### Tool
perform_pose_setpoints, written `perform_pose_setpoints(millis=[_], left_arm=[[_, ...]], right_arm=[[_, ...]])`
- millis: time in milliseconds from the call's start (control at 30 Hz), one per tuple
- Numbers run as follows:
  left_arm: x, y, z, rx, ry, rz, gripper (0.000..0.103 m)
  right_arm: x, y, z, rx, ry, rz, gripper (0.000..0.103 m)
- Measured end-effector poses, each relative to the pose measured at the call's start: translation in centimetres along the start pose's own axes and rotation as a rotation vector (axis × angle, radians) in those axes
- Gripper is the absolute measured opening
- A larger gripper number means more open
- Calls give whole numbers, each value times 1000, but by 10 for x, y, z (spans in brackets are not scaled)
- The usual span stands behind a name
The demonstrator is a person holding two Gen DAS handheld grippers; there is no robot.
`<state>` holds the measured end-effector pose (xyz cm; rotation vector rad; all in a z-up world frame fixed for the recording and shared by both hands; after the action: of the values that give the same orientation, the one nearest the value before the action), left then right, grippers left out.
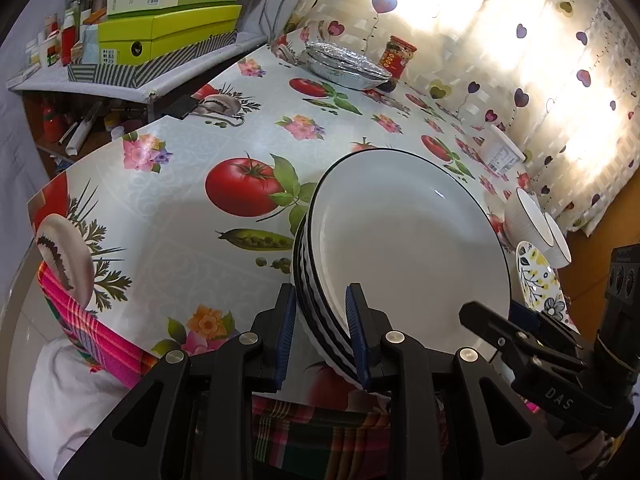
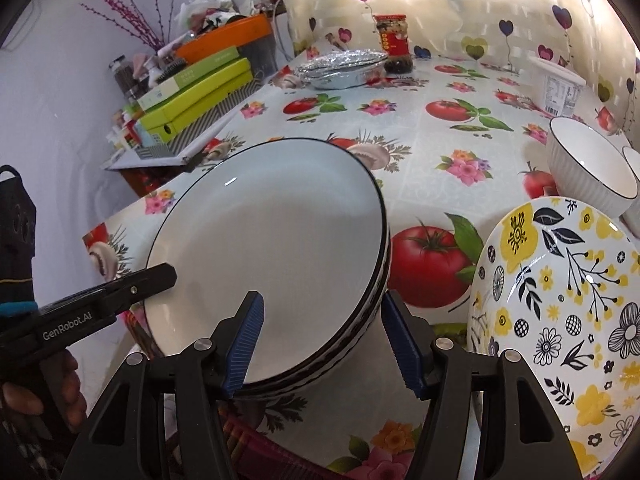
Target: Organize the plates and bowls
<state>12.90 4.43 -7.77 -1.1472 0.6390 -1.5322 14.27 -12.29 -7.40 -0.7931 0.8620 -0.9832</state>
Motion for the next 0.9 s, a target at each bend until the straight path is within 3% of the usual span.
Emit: perform_pose_setpoints(millis=[300, 433, 533, 733, 900], left_arm=[[1, -4, -9, -11, -24, -63, 28], [3, -8, -14, -6, -18, -79, 28], [2, -10, -17, 0, -11, -60, 39], [1, -12, -22, 2, -17, -83, 42], [9, -10, -28, -14, -6, -139, 42]], right_arm=[[-2, -12, -17, -20, 31, 36, 63], [-7, -18, -26, -10, 55, 90, 62], [-6, -21, -32, -7, 73, 93, 62], [-11, -17, -40, -20, 107, 170, 62], [-13, -19, -35, 20, 131, 228, 63]])
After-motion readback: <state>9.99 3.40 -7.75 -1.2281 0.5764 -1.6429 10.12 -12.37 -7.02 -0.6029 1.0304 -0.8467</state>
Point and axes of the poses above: each gripper's, at about its wrist camera, not at the fingertips, and y roughly the way its jaws point, x to its right, z to its top, the point moved 9 cm from there along y, roughly the way its jaws point, and after that the axes turned 11 degrees about -x, right-handed, at the moved point
